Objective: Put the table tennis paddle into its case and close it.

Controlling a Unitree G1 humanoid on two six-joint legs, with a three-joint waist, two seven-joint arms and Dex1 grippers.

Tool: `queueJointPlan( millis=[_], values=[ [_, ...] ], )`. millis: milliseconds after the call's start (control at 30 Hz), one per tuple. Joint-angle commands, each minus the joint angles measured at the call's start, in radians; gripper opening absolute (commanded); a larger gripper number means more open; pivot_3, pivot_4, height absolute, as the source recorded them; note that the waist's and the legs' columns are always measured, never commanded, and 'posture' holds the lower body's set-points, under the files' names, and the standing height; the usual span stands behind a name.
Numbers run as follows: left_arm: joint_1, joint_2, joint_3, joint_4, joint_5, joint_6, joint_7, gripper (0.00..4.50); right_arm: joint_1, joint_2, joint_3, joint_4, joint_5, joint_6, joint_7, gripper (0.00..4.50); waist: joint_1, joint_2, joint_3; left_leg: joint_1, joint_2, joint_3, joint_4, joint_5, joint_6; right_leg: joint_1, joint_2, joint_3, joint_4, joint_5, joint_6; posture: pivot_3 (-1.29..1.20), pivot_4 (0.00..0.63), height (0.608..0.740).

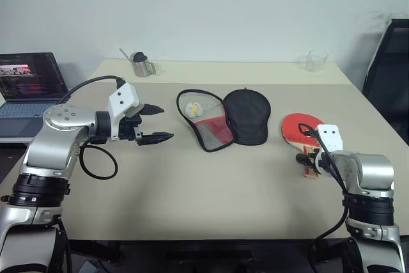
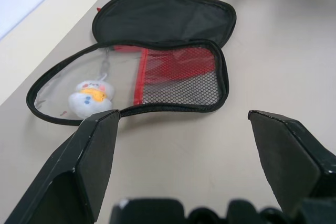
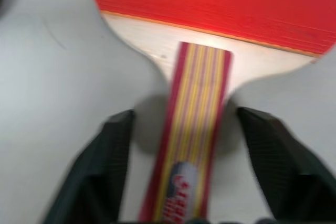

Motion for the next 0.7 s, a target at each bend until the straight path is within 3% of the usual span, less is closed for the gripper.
queueJointPlan(
  millis=[33,100,167,700],
  values=[
    [-0.019,0.013,0.034,-0.01,-0.012,-0.016,-0.008,4.29,-0.005,0.005,-0.008,0.026,-0.004,-0.023,-0.023,1.8,0.0,-0.002,-0.002,0.0,0.0,0.0,0.0,0.0,0.0,0.0,0.0,0.0,0.0,0.0,0.0,0.0,0.15,0.74],
    [-0.018,0.015,0.04,-0.018,-0.018,-0.013,-0.008,4.29,-0.018,0.007,-0.004,0.033,0.0,-0.03,-0.024,1.3,0.0,-0.004,-0.004,0.0,0.0,0.0,0.0,0.0,0.001,0.0,0.0,0.0,0.0,0.001,0.0,0.0,0.15,0.74],
    [-0.016,0.016,0.045,-0.029,-0.024,-0.009,-0.01,4.29,-0.032,0.004,0.001,0.044,0.0,-0.047,-0.026,1.12,0.0,-0.005,-0.004,0.0,0.0,0.0,0.0,0.0,0.001,0.0,0.0,0.0,0.0,0.001,0.0,0.0,0.15,0.74],
    [0.011,0.034,0.075,-0.061,-0.031,0.005,0.004,4.29,-0.245,0.013,-0.029,0.088,-0.009,-0.16,-0.132,1.07,-0.002,-0.004,-0.004,-0.003,0.0,0.001,-0.002,0.001,0.002,-0.003,0.0,0.001,-0.002,0.001,-0.002,0.0,0.15,0.74]
  ],
)
